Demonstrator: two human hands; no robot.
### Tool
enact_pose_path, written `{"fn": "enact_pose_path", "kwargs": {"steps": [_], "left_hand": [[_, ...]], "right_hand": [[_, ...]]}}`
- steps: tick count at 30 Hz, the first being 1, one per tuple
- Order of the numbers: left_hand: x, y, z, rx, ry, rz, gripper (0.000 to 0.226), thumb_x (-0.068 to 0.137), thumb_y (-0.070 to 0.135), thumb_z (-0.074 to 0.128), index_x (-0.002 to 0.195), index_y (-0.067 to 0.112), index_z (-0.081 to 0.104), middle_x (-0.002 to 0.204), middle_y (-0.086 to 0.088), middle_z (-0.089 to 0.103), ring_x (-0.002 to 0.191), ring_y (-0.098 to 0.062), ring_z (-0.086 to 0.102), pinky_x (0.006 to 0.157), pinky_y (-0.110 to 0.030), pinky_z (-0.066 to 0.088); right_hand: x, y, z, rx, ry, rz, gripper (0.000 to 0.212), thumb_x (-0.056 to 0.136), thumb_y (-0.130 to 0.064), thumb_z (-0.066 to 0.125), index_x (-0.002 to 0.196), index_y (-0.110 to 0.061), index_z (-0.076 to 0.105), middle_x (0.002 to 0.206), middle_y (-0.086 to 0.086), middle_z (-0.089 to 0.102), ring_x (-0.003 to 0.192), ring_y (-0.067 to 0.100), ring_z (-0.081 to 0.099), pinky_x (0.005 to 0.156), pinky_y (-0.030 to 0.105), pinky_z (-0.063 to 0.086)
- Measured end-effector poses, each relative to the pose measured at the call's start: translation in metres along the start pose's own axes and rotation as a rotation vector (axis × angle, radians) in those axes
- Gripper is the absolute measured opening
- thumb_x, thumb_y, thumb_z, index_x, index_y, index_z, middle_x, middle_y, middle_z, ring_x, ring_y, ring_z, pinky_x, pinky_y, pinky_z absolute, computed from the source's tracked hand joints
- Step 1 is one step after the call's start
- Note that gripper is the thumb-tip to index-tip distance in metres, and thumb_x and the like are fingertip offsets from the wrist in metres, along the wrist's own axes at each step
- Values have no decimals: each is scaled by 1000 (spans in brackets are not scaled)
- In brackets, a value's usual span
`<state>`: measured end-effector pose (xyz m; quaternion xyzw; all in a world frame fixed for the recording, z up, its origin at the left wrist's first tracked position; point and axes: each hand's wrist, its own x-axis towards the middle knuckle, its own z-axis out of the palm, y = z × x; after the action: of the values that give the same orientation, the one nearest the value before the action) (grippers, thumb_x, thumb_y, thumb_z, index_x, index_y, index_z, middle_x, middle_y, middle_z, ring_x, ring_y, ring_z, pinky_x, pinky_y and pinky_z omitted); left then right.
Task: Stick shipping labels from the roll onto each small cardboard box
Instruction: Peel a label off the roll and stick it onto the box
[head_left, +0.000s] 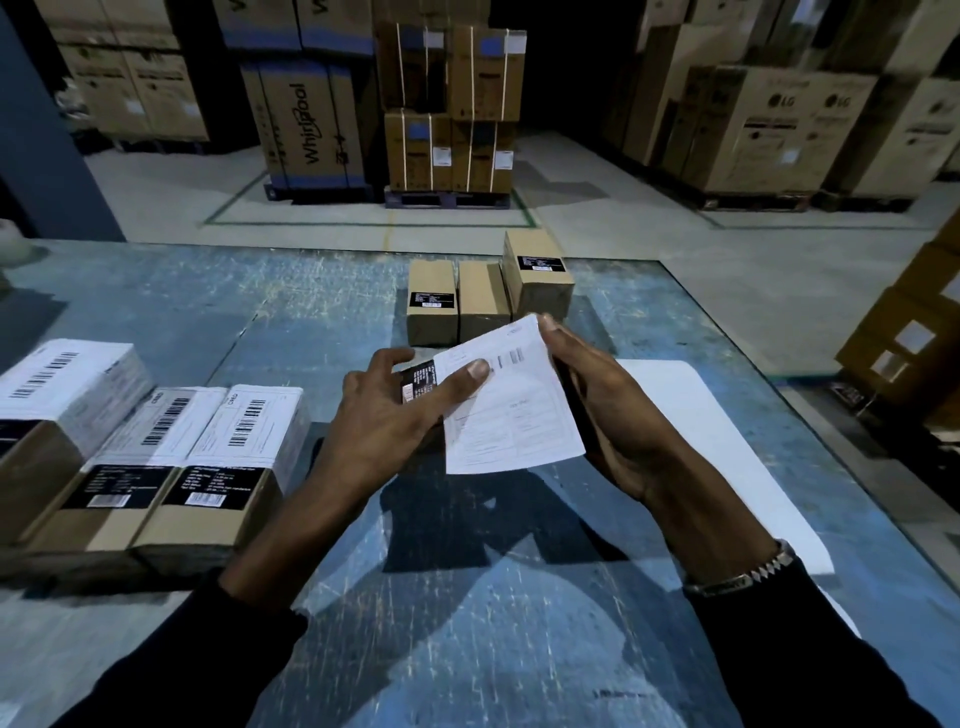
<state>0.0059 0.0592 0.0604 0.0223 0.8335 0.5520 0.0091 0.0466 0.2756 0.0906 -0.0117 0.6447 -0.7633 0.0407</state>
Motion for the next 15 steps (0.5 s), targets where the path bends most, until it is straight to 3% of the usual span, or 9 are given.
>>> {"fn": "enact_pose_path", "kwargs": {"steps": [5, 8, 12, 15], "left_hand": [[4, -4, -4, -2, 58, 55, 108, 45, 95, 80, 138, 48, 53, 143, 5, 47, 117, -20, 66, 95, -52, 62], [2, -3, -2, -13, -43, 125, 100, 50, 88, 83, 139, 53, 56, 148, 12, 40, 132, -24, 58, 104, -55, 57], [2, 1, -5, 26, -184, 181, 85, 68, 70, 82, 146, 61, 52, 170, 8, 28, 151, -23, 38, 122, -52, 39], [9, 2, -9, 92, -250, 230, 54, 90, 59, 75, 139, 70, 53, 174, 9, 26, 159, -19, 28, 124, -47, 29]], "right_hand": [[2, 3, -11, -29, 13, 48, 34, 111, -33, 54, 139, -14, 62, 134, 14, 73, 129, 35, 67, 117, 66, 44], [4, 4, -15, 28, 69, 46, 31, 109, -30, 58, 135, -14, 65, 132, 15, 74, 128, 37, 68, 116, 67, 45], [5, 0, -20, 100, 157, 79, 40, 106, -30, 64, 138, -7, 64, 129, 15, 75, 125, 36, 70, 115, 64, 47], [4, -5, -27, 107, 232, 120, 40, 102, -30, 67, 135, -6, 68, 122, 15, 78, 121, 37, 72, 113, 61, 50]]}}
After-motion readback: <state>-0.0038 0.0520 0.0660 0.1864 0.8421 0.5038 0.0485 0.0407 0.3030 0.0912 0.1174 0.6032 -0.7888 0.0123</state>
